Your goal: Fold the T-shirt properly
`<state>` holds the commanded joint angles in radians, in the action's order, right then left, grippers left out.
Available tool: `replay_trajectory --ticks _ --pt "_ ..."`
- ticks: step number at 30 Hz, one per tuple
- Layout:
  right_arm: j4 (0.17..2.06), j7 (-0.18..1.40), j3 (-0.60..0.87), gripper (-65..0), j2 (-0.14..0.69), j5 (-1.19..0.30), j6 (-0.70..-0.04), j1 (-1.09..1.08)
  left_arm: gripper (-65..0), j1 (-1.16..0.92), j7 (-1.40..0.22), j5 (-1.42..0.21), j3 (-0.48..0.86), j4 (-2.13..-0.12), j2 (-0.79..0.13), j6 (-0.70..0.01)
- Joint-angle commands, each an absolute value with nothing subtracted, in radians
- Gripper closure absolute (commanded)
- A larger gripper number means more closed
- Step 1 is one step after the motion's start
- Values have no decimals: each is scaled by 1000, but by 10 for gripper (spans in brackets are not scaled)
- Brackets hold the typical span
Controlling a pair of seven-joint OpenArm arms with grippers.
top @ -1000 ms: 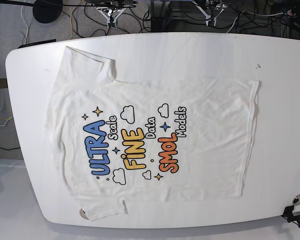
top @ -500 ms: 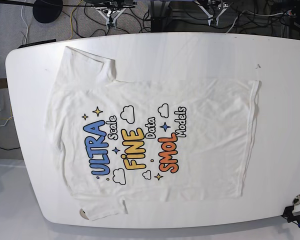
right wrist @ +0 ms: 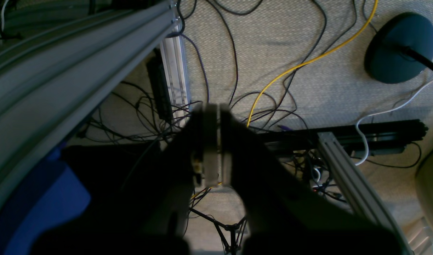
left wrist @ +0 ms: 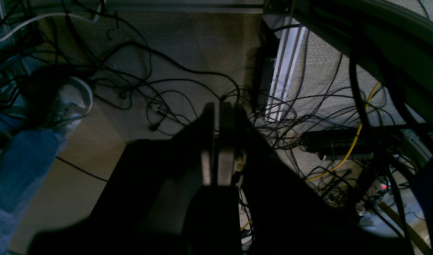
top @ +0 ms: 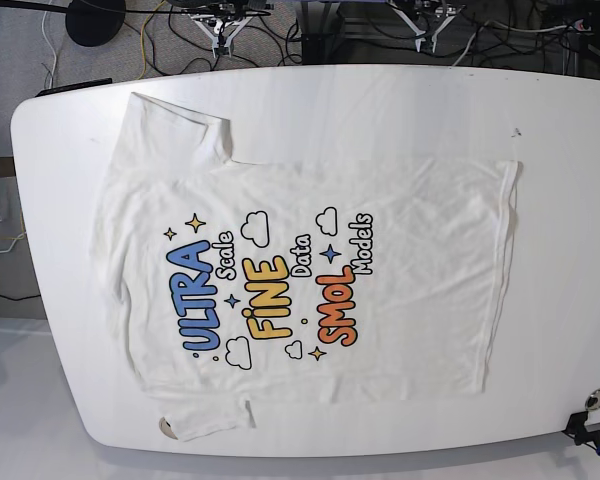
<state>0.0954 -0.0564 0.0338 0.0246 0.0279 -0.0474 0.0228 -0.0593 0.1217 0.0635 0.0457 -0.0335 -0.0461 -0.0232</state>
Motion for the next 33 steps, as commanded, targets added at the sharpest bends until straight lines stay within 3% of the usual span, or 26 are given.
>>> replay_trajectory --ticks 25,33 --pt "98 -84 33 -3 29 32 -58 49 0 -88 164 64 46 -36 -60 -22" --pt "152 -89 17 -2 48 24 -58 159 0 -197 183 61 46 -138 -93 -23"
